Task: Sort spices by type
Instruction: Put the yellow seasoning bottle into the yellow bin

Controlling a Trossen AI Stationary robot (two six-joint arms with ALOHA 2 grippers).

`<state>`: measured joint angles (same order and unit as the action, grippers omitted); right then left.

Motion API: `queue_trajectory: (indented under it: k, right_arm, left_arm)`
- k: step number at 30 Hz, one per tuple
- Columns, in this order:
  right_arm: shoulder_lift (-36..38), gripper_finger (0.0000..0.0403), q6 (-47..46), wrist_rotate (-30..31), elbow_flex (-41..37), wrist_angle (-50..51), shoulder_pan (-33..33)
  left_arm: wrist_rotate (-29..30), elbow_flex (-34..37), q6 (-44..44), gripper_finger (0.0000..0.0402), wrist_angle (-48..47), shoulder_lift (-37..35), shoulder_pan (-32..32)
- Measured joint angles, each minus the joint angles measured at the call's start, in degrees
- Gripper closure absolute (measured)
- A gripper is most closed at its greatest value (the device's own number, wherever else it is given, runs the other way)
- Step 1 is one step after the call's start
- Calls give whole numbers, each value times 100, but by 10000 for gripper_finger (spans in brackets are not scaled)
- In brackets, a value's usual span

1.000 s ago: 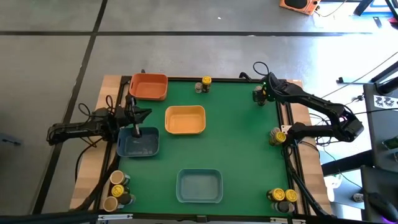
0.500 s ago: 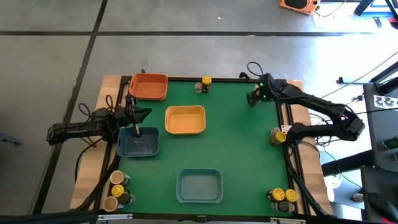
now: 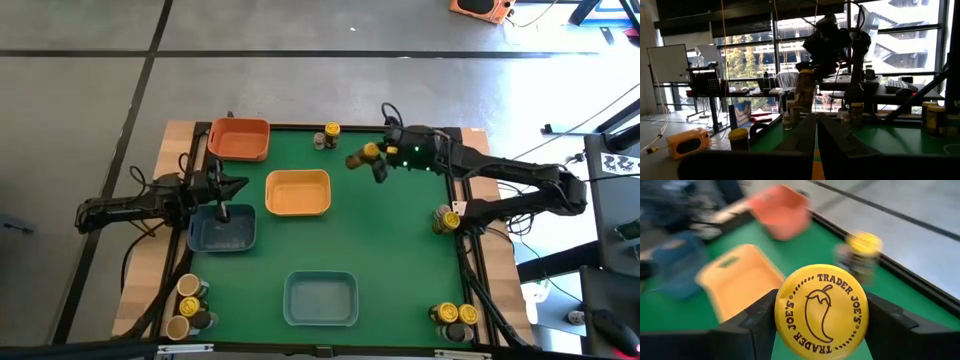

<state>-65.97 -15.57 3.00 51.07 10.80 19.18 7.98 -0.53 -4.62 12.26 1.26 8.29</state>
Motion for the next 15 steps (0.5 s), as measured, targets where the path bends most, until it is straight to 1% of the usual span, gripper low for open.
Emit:
queue_trajectory:
  k: [2,5,10,12,15]
  right_arm:
    - [-60,168,210,-66,0,-346,-206]
    - [-221,164,492,19,0,-718,-487]
    - [-721,167,827,37,0,-1436,-799]
    - [-942,167,842,34,91,-1441,-850]
    - [-1339,165,863,21,441,-1140,-861]
  left_arm:
    - [-1,0,-42,386,-1,0,0]
    - [1,1,-125,386,30,0,-1]
    - [8,1,-153,386,28,2,0]
    - [8,1,-153,386,30,0,-1]
    - [9,1,-154,386,22,1,0]
